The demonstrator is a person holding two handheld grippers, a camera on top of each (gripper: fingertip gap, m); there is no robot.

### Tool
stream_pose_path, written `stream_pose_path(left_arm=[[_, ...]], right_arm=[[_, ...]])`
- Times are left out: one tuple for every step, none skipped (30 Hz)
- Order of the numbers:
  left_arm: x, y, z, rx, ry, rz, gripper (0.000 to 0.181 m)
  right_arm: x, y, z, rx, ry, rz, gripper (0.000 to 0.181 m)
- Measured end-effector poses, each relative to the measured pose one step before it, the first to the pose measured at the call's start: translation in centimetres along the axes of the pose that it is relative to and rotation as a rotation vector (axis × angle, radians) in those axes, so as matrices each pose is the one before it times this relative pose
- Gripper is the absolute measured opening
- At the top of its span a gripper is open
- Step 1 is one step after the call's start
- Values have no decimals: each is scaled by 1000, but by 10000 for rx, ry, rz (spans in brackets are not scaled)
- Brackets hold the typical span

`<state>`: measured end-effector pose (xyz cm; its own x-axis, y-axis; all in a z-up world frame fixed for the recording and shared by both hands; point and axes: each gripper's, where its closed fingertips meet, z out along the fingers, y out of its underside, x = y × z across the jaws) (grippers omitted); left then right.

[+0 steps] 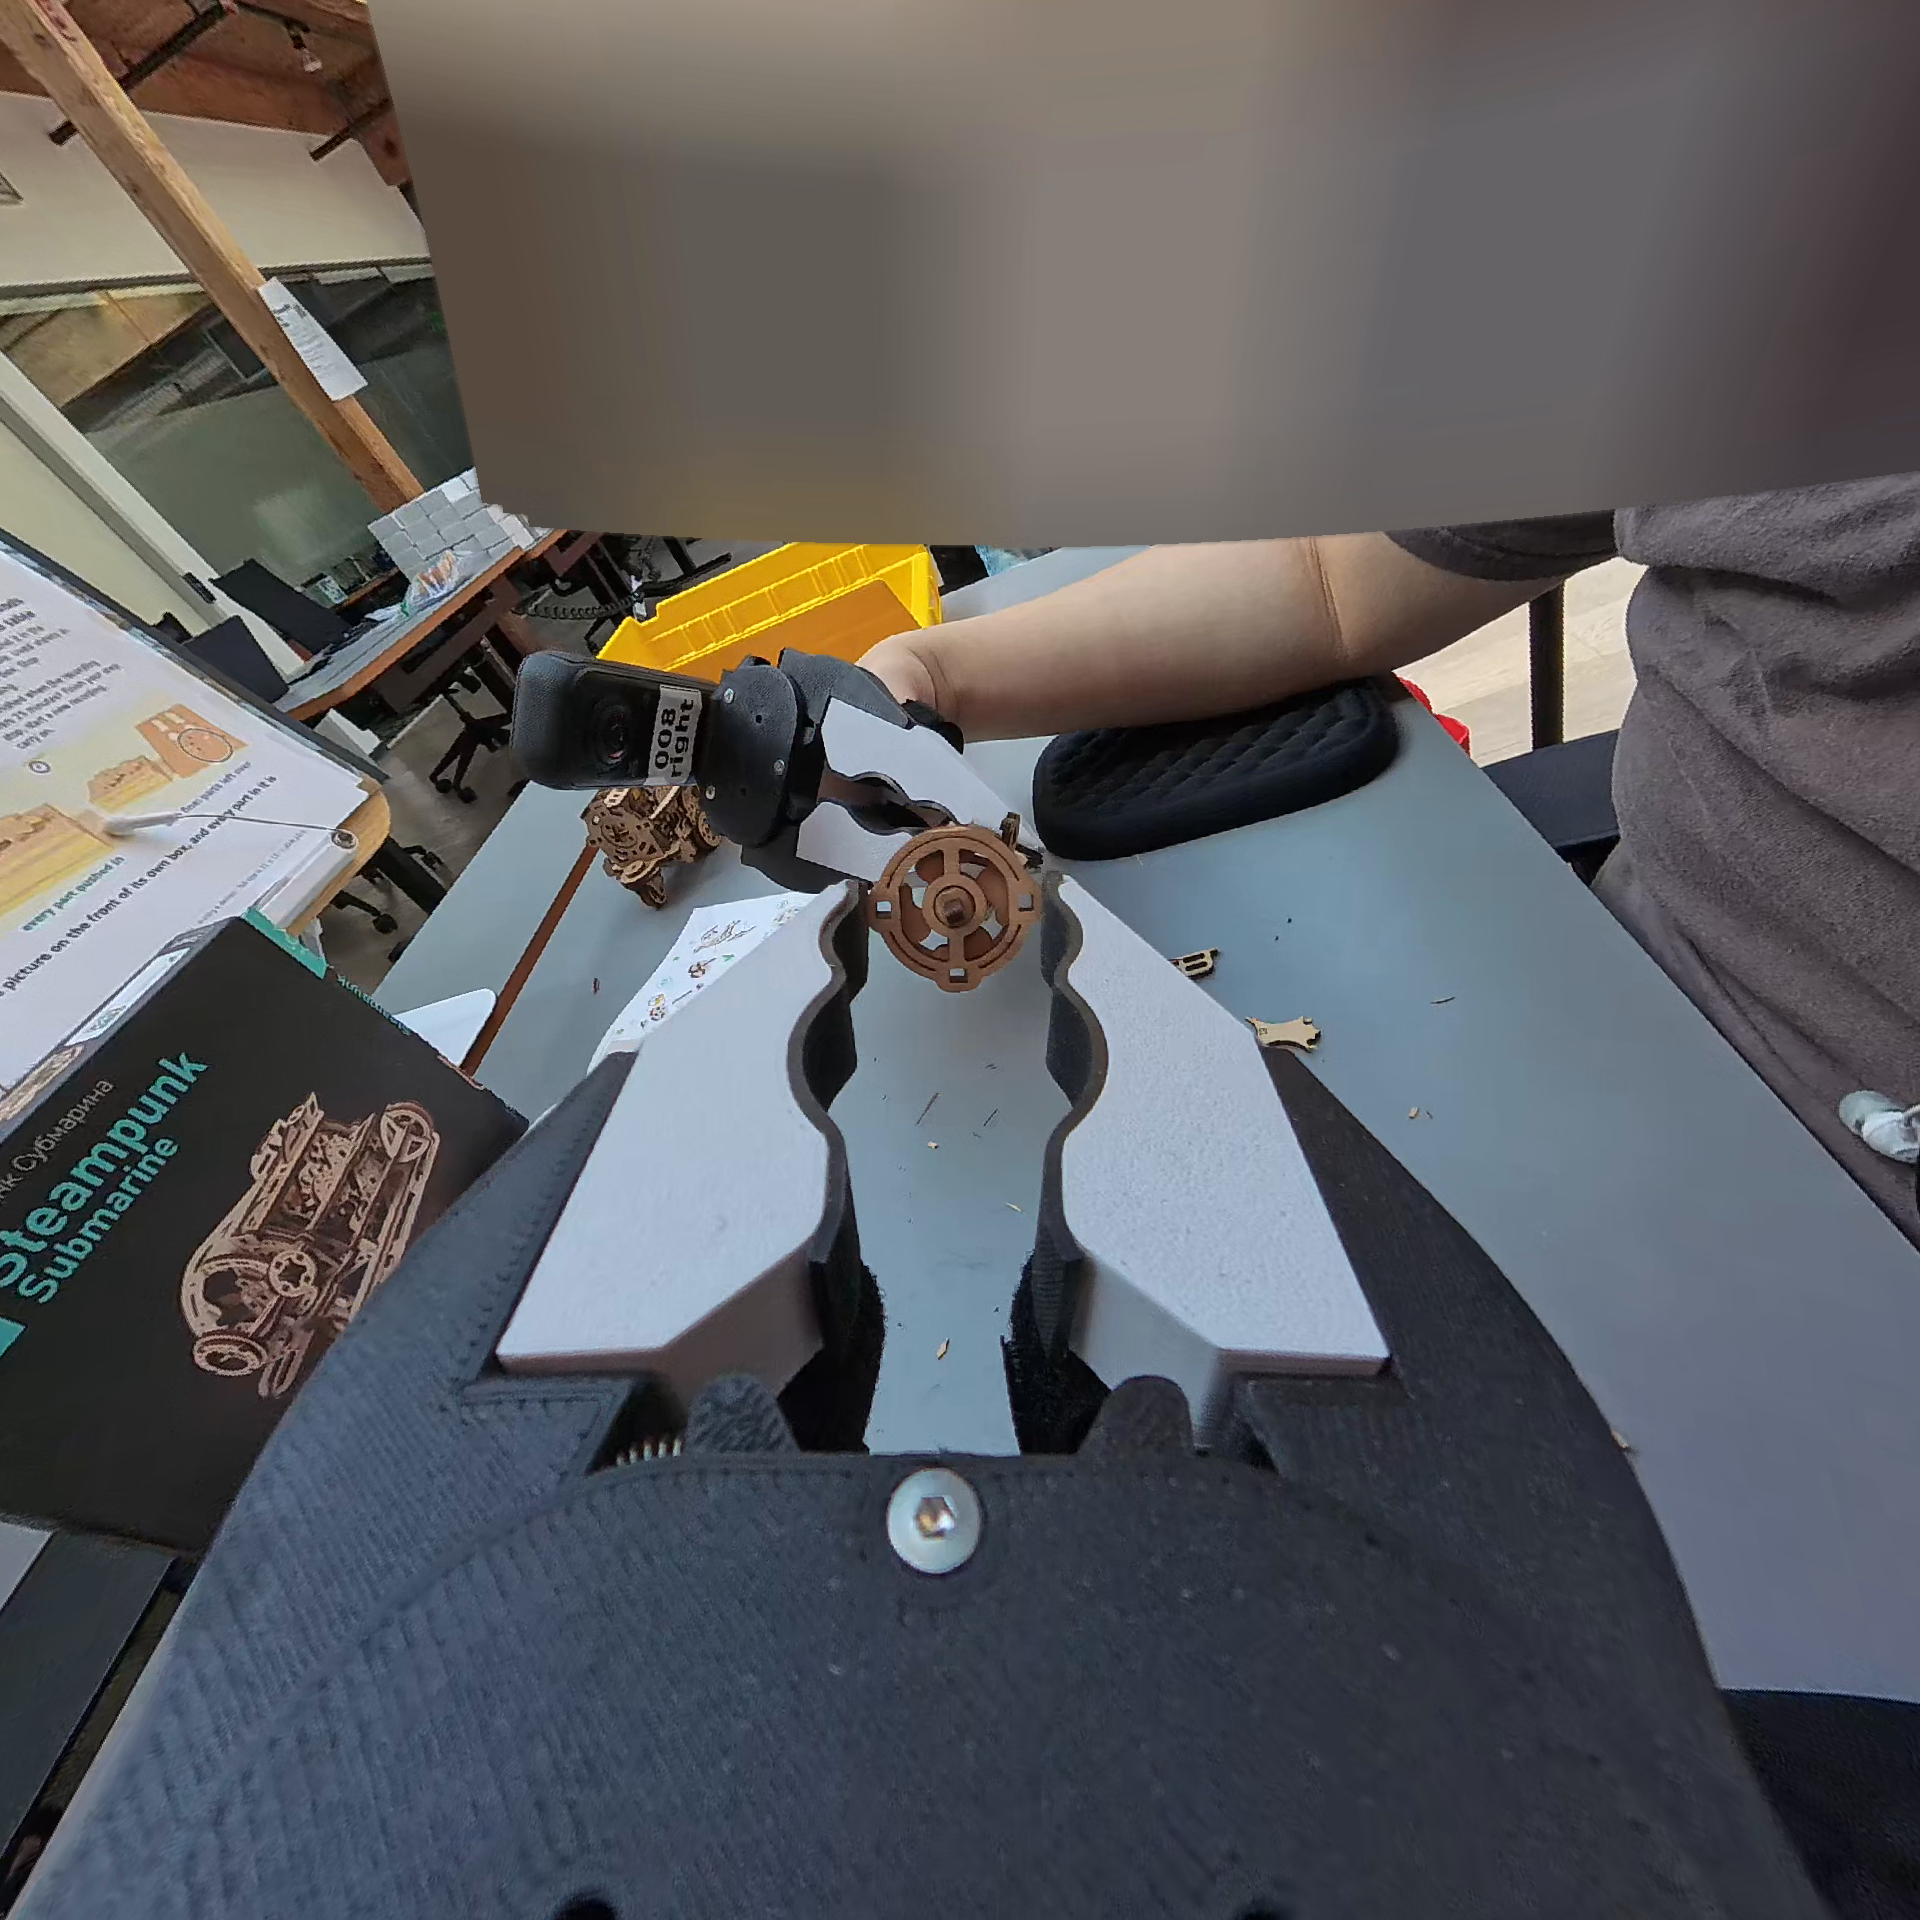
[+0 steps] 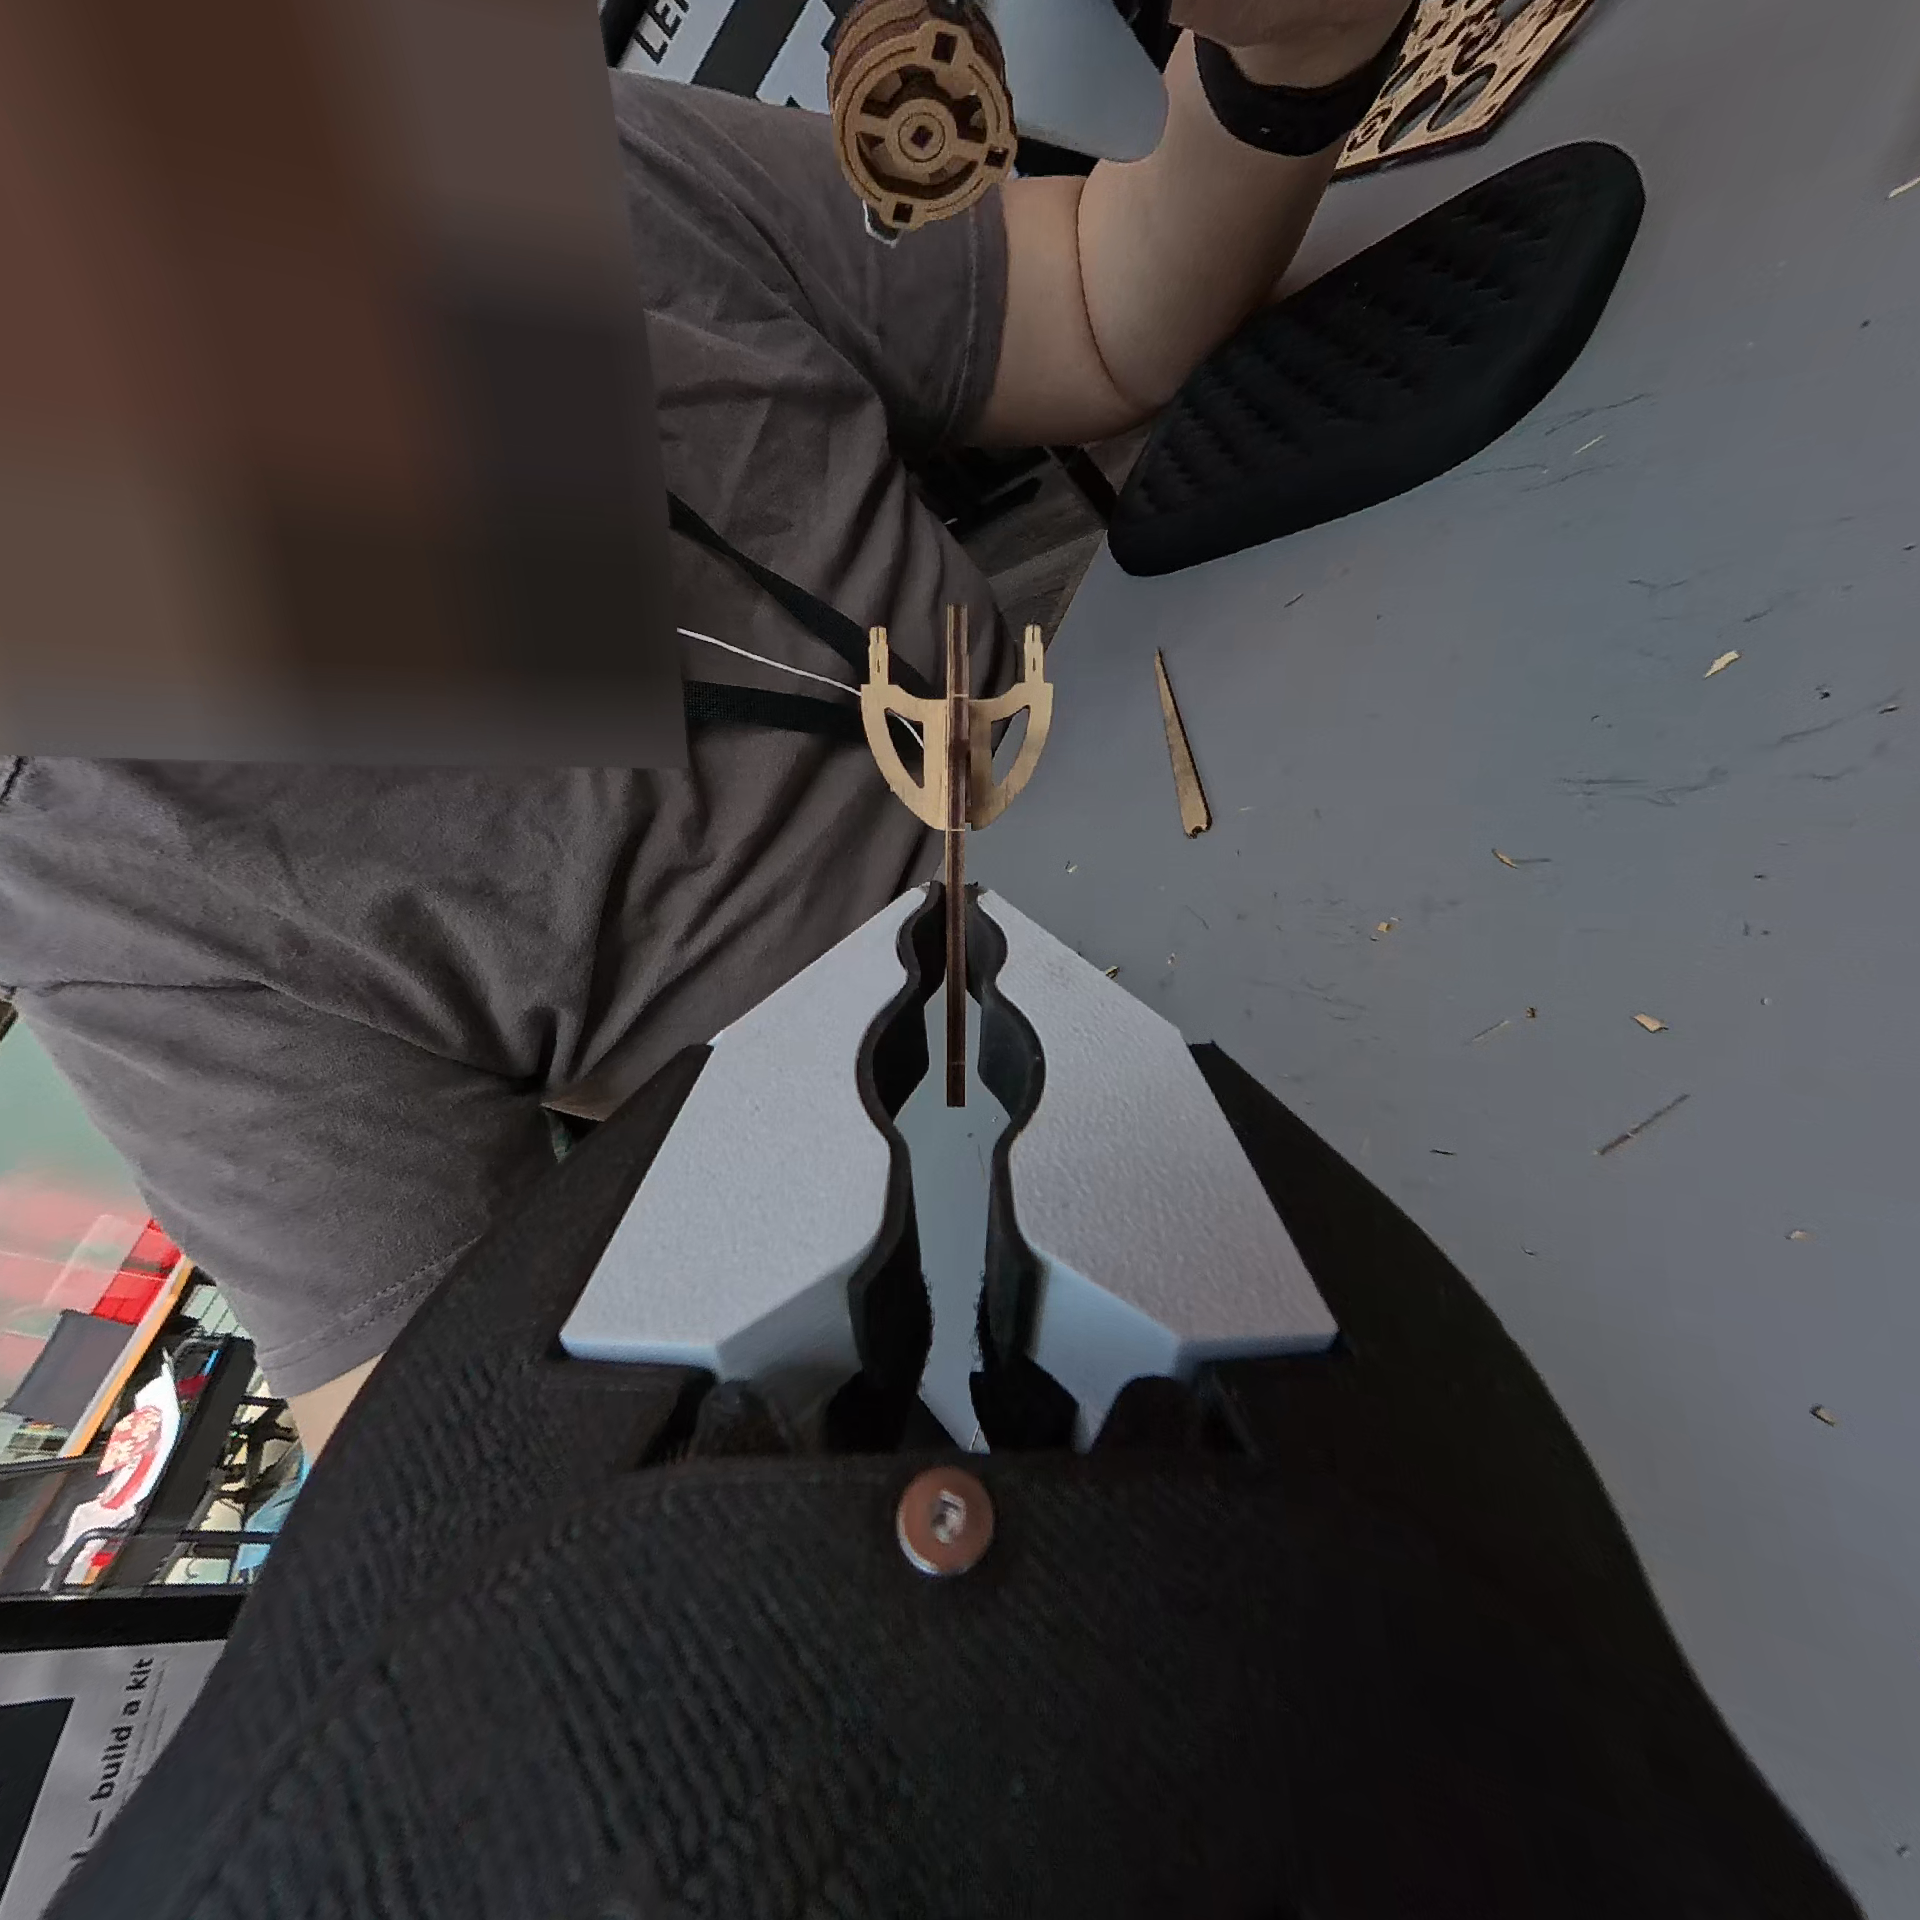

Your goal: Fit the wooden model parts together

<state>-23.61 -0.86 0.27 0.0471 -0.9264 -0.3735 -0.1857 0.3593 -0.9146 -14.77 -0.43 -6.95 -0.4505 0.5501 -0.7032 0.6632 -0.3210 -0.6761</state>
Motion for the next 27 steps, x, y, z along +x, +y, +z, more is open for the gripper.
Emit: stream_pose_path(left_arm=[[83, 168, 119, -55, 29, -14, 31], [67, 193, 122, -67, 13, 13, 31], [69, 189, 130, -69, 10, 20, 31], [79, 166, 129, -67, 20, 13, 31], [61, 159, 115, -60, 7, 12, 31], [58, 157, 108, -57, 4, 10, 31], [50, 169, 88, -60, 2, 2, 31], [20, 182, 67, -65, -11, 5, 31], [6, 214, 61, -78, -29, 14, 31], [-9, 259, 51, -98, -39, 27, 31], [-40, 339, 34, -134, -56, 41, 31], [-97, 432, 19, -174, -79, 43, 31], [-136, 490, 9, -183, -105, 45, 31], [-154, 516, -17, -164, -99, 26, 31], [-168, 508, -20, -146, -93, -12, 31], [-187, 497, -28, -139, -84, -20, 31], [-240, 480, -45, -128, -102, -21, 31], [-287, 436, -63, -106, -131, -2, 31], [-328, 399, -66, -85, -147, -3, 31], [-322, 341, -47, -60, -131, -42, 31], [-216, 238, -32, 15, -75, -86, 31], [-155, 162, -5, 51, -36, -95, 31], [-172, 222, 6, -16, -51, -61, 31], [-159, 210, -3, -23, -57, -27, 31], [-133, 199, -11, -18, -33, -24, 31], [-142, 234, -31, -57, -31, -31, 31], [-175, 237, -36, -67, -39, -37, 31]], right_arm=[[73, 81, 57, -35, -14, 30, 0], [7, 83, 76, -38, -56, 34, 0], [3, 92, 87, -50, -49, 34, 0], [62, 88, 95, -55, -8, 23, 0], [85, 67, 95, -43, 3, 18, 0], [33, 54, 72, -34, -27, 26, 0], [48, 65, 74, -42, -21, 34, 0], [78, 89, 47, -45, 14, 24, 0], [47, 84, 28, -33, -1, 17, 0], [25, 71, 5, -11, -25, 16, 0], [35, 71, -18, -5, -12, 29, 0], [91, 84, -52, -7, 19, 31, 0], [99, 69, -69, 14, 21, 21, 0], [81, 62, -99, 23, 6, 26, 0], [95, 111, -124, -1, 7, 33, 0], [115, 147, -149, -12, 29, 29, 0], [117, 173, -177, -18, 34, 28, 0], [110, 212, -218, -37, 40, 28, 0], [120, 209, -240, -36, 46, 4, 0], [133, 188, -263, -12, 50, -1, 0], [115, 156, -259, 11, 37, 27, 0], [73, 184, -226, -6, 20, 47, 0], [103, 177, -179, -19, 47, 22, 0], [56, 189, -112, -27, 19, -1, 0], [14, 148, -58, -21, -11, -7, 0], [51, 70, -20, 12, -6, -20, 0], [66, 3, 9, 40, -17, -14, 0]])
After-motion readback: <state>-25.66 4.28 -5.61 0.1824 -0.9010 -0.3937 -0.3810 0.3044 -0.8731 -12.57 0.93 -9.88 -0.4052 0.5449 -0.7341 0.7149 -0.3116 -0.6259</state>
